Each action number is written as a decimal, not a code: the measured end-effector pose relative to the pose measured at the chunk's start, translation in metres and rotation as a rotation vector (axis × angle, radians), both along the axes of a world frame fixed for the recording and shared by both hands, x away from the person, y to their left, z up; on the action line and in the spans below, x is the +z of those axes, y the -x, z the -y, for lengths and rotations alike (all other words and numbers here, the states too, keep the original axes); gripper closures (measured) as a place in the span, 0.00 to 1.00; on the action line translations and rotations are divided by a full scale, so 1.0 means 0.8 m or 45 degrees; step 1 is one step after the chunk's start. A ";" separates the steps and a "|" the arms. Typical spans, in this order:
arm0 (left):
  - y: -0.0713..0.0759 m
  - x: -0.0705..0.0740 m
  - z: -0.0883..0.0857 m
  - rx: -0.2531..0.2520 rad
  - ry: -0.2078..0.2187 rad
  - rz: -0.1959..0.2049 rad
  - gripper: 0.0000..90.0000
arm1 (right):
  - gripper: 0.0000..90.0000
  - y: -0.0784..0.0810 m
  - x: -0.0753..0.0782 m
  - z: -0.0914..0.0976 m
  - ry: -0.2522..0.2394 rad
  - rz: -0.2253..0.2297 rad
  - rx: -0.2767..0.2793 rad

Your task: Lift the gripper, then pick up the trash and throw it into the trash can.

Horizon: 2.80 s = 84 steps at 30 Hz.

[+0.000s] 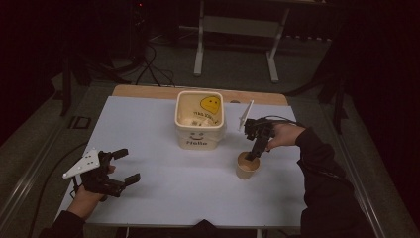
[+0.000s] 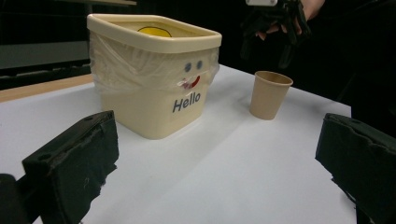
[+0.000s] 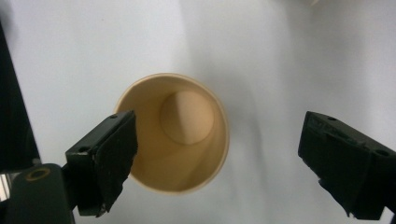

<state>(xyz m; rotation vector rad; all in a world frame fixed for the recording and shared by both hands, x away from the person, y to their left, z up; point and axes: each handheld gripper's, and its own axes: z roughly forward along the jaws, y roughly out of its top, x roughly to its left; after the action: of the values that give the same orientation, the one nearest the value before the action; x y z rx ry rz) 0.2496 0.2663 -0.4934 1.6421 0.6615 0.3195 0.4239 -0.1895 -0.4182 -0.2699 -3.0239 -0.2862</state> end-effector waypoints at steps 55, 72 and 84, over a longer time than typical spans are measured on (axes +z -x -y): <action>-0.004 -0.002 0.001 -0.034 0.000 -0.021 0.01 | 0.11 0.033 0.095 -0.004 -0.067 0.087 0.059; -0.004 -0.004 0.004 -0.058 -0.003 -0.040 0.01 | 0.11 0.057 0.049 -0.010 -0.129 0.096 0.103; -0.004 -0.003 0.003 -0.059 -0.005 -0.034 0.01 | 0.11 0.066 0.013 -0.003 -0.158 0.106 0.126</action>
<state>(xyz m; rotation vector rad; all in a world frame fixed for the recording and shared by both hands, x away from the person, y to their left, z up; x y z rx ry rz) 0.2524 0.2637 -0.4957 1.6652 0.6420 0.2654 0.3709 -0.1871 -0.4082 -0.1004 -3.0719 -0.4865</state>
